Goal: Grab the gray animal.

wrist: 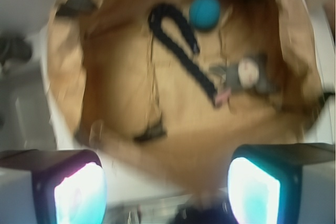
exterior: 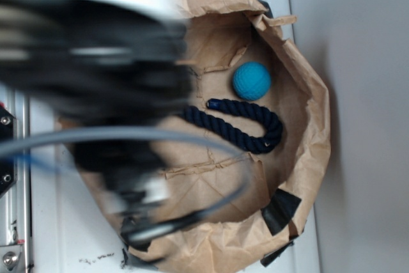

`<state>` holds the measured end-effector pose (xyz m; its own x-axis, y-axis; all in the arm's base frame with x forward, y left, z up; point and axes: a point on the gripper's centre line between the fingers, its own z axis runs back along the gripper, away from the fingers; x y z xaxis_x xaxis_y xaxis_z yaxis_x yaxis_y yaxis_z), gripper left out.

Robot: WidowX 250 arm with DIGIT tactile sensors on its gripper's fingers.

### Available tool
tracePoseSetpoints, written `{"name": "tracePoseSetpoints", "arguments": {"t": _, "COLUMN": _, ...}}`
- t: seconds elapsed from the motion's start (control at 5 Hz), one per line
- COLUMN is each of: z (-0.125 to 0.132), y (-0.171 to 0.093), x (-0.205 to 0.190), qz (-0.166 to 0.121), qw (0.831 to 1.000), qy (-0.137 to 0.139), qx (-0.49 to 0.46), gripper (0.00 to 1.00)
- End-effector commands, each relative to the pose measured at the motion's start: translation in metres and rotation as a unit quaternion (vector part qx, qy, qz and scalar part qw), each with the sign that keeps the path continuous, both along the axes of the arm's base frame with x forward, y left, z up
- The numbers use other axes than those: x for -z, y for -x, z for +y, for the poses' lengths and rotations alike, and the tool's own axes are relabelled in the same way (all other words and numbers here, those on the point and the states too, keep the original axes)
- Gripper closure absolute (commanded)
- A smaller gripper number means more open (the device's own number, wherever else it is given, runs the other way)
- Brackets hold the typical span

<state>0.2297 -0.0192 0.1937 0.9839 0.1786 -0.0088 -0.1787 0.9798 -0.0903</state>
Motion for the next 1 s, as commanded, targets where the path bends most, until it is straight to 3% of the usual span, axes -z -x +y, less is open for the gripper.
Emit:
{"name": "tracePoseSetpoints", "arguments": {"t": 0.0, "z": 0.051, "y": -0.026, "x": 0.023, "qz": -0.040, "qw": 0.979, "qy": -0.031, "qx": -0.197, "gripper": 0.00}}
{"name": "tracePoseSetpoints", "arguments": {"t": 0.6, "z": 0.051, "y": -0.026, "x": 0.023, "qz": -0.040, "qw": 0.979, "qy": -0.031, "qx": -0.197, "gripper": 0.00}}
{"name": "tracePoseSetpoints", "arguments": {"t": 0.8, "z": 0.071, "y": -0.003, "x": 0.023, "qz": -0.071, "qw": 0.966, "qy": 0.003, "qx": -0.247, "gripper": 0.00}}
